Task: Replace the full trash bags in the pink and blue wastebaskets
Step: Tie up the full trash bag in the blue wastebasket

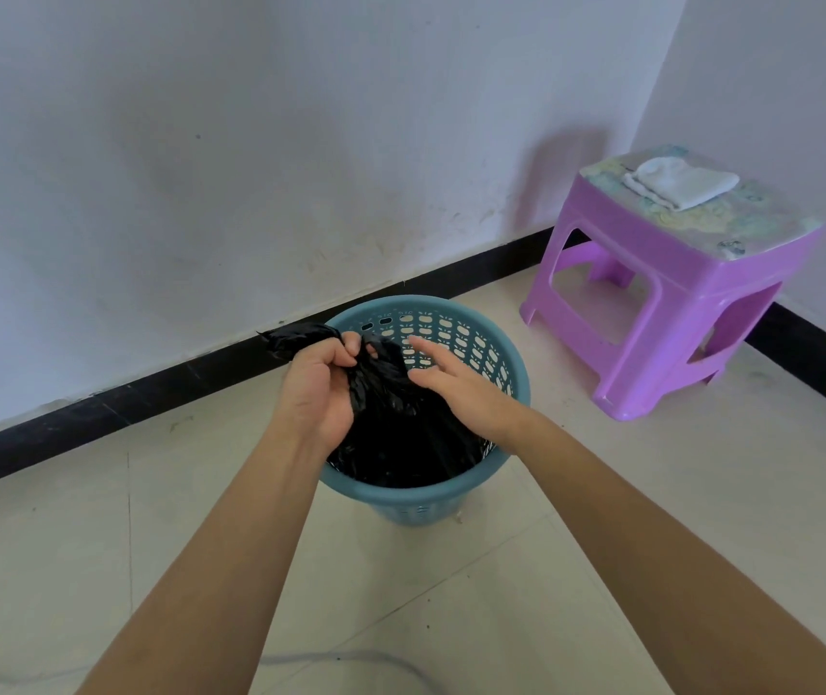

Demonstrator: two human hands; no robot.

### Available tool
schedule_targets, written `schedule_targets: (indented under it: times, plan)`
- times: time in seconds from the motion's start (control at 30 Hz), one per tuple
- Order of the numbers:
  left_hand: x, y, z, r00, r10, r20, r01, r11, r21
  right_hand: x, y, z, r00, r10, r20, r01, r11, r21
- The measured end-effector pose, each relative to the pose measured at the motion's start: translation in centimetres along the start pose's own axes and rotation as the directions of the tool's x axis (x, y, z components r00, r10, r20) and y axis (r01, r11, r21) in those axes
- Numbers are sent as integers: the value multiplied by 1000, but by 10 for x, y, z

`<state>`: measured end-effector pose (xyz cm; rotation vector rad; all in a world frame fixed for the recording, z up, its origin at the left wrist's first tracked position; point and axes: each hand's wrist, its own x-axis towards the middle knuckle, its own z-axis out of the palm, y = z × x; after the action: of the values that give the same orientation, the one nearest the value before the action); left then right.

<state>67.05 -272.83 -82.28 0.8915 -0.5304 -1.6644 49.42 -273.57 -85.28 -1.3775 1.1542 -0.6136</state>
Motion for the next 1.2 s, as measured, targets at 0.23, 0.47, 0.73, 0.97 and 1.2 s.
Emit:
schedule_targets:
  times: [0.23, 0.47, 0.73, 0.97, 1.2]
  plan:
    - [3, -5, 0, 995, 97, -17, -98, 995, -20, 3, -1, -2, 976, -72, -205, 99, 987, 124]
    - [9, -6, 0, 984, 87, -154, -89, 996, -10, 7, -8, -19, 933, -113, -341, 150, 985, 85]
    - [10, -8, -7, 989, 58, -136, -98, 945, -312, 0, 3, -34, 959, -79, -274, 28, 982, -188]
    - [18, -1, -26, 982, 128, -140, -132, 991, -22, 0, 10, -52, 959, -84, 269, -13, 941, 339]
    - [20, -5, -38, 981, 125, -145, -97, 977, 192, 8, 15, -43, 985, -134, 104, 68, 874, 480]
